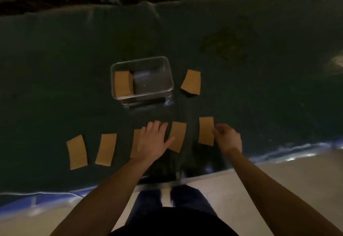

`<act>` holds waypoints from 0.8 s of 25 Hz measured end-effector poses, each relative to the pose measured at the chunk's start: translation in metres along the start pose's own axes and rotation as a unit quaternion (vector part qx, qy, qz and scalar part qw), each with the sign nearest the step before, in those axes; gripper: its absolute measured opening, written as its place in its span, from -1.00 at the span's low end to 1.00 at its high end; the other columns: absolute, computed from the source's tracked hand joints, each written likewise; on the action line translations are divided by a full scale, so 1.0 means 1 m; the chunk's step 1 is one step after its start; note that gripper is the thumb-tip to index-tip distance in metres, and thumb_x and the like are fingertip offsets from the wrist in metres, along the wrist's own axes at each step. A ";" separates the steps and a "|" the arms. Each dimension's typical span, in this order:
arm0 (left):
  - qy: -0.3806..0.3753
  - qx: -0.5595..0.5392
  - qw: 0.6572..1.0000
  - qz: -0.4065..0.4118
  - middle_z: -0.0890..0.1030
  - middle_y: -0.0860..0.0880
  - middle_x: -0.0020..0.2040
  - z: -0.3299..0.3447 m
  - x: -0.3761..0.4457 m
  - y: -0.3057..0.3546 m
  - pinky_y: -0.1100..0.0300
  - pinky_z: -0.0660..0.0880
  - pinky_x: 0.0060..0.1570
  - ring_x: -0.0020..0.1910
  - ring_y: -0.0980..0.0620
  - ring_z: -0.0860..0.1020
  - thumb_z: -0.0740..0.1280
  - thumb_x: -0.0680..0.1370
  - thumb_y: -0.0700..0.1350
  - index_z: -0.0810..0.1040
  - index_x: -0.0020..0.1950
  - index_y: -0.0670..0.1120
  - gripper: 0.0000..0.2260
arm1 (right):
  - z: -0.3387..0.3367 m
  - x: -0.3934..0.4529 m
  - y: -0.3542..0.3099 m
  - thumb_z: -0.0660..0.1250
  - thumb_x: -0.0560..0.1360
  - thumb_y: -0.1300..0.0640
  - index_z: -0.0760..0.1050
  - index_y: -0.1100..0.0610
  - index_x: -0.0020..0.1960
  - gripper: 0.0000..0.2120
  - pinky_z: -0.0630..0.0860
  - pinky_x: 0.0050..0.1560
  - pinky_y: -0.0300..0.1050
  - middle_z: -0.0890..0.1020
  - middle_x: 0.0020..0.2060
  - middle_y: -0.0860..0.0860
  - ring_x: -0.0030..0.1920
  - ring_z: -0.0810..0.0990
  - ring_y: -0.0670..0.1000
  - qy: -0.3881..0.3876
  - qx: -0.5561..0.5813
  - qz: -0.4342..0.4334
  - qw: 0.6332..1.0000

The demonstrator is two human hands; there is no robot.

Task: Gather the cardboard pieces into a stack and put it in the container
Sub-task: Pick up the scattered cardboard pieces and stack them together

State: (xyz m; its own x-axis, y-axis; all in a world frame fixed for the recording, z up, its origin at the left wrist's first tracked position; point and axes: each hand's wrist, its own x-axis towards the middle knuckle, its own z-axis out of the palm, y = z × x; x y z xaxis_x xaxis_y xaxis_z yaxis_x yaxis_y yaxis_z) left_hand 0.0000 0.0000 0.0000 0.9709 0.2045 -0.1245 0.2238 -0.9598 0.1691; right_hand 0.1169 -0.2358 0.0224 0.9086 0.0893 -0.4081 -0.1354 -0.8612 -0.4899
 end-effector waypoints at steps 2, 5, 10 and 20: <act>-0.045 -0.024 0.998 -0.042 0.49 -0.07 0.29 0.013 0.006 0.010 0.03 0.44 0.15 0.23 -0.06 0.45 0.10 0.56 0.31 0.38 0.45 -0.03 -0.41 | 0.013 0.006 0.001 0.20 0.60 0.02 0.47 0.07 0.32 -0.67 0.51 0.01 0.00 0.62 0.10 0.14 0.04 0.61 0.15 -0.008 -0.040 0.035 0.999; -0.084 -0.053 0.990 -0.099 0.49 -0.11 0.30 0.027 0.011 0.025 0.02 0.47 0.16 0.24 -0.08 0.47 0.15 0.56 0.30 0.39 0.43 -0.08 -0.40 | 0.035 0.008 -0.001 0.21 0.57 0.08 0.33 0.08 0.43 -0.57 0.46 0.14 0.16 0.46 0.27 0.18 0.21 0.50 0.24 -0.021 -0.032 0.078 0.996; -0.098 -0.080 0.978 -0.168 0.51 -0.12 0.23 0.037 0.018 0.041 0.00 0.48 0.08 0.18 -0.10 0.52 0.22 0.53 0.33 0.42 0.32 -0.11 -0.41 | 0.050 0.021 -0.005 0.28 0.53 -0.04 0.20 0.06 0.49 -0.42 0.41 0.18 0.24 0.36 0.33 0.17 0.28 0.40 0.27 -0.024 -0.049 0.107 0.993; -0.132 -0.206 0.927 -0.285 0.47 -0.12 0.23 0.040 0.036 0.055 -0.03 0.50 0.07 0.24 -0.14 0.48 0.42 0.51 0.05 0.37 0.23 -0.11 -0.58 | 0.057 0.034 -0.008 0.23 0.51 0.26 0.35 0.13 0.15 -0.77 0.46 0.12 0.16 0.53 0.14 0.20 0.20 0.47 0.28 0.025 0.087 0.139 0.986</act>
State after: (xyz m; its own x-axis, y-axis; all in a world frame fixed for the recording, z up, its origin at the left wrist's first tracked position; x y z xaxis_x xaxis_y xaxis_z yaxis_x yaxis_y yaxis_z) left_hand 0.0438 -0.0527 -0.0342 0.6421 0.5496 -0.5344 0.7605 -0.5445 0.3538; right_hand 0.1267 -0.1971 -0.0314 0.8444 -0.1666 -0.5092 -0.4439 -0.7498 -0.4907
